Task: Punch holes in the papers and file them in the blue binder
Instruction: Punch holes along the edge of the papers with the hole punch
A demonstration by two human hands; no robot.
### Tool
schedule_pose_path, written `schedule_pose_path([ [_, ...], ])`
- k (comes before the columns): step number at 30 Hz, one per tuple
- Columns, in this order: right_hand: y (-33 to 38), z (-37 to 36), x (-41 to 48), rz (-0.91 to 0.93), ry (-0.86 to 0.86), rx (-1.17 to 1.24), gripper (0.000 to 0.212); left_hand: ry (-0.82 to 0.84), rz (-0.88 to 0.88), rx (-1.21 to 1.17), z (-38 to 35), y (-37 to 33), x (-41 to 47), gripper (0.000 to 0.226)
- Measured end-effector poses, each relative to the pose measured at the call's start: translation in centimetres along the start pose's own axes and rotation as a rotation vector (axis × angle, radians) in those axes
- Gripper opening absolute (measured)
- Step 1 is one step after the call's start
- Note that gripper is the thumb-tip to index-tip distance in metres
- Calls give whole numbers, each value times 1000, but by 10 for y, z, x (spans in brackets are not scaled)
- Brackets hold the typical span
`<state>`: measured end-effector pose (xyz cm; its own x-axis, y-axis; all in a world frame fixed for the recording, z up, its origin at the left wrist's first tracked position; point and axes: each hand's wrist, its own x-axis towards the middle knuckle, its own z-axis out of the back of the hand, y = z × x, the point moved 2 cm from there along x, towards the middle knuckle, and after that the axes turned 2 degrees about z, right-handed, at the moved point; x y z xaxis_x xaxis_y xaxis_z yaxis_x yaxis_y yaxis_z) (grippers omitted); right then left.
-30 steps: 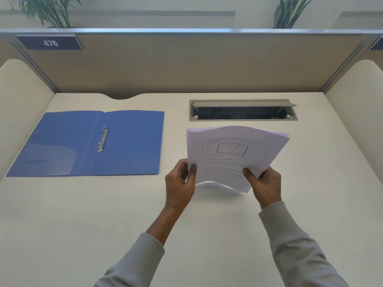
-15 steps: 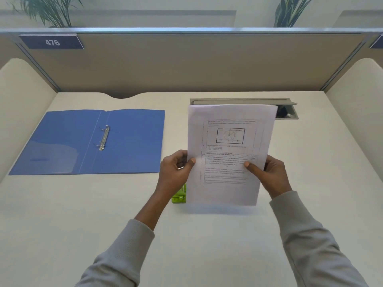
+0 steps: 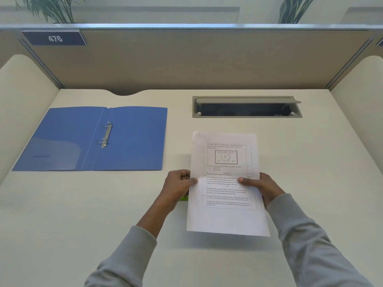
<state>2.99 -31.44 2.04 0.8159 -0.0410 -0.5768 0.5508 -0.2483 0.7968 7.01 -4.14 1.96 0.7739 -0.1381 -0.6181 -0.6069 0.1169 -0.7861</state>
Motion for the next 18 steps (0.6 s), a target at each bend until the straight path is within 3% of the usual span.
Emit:
schedule_pose_path([
  [4, -7, 2, 1, -5, -4, -8, 52, 5, 20, -30, 0, 3, 0, 16],
  [8, -11, 2, 3, 3, 9, -7, 98, -28, 24, -27, -1, 4, 0, 17],
  [10, -12, 2, 3, 11, 17, -10, 105, -34, 26, -28, -1, 6, 0, 16],
  [12, -12, 2, 2, 12, 19, -29, 100, -32, 30, -27, -1, 7, -2, 15],
  [15, -10, 2, 0, 17, 1, -50, 69, -23, 17, -22, 0, 5, -6, 13],
  [18, -9, 4, 2, 20, -41, -60, 56, -121, -73, 51, 5, -3, -10, 10],
])
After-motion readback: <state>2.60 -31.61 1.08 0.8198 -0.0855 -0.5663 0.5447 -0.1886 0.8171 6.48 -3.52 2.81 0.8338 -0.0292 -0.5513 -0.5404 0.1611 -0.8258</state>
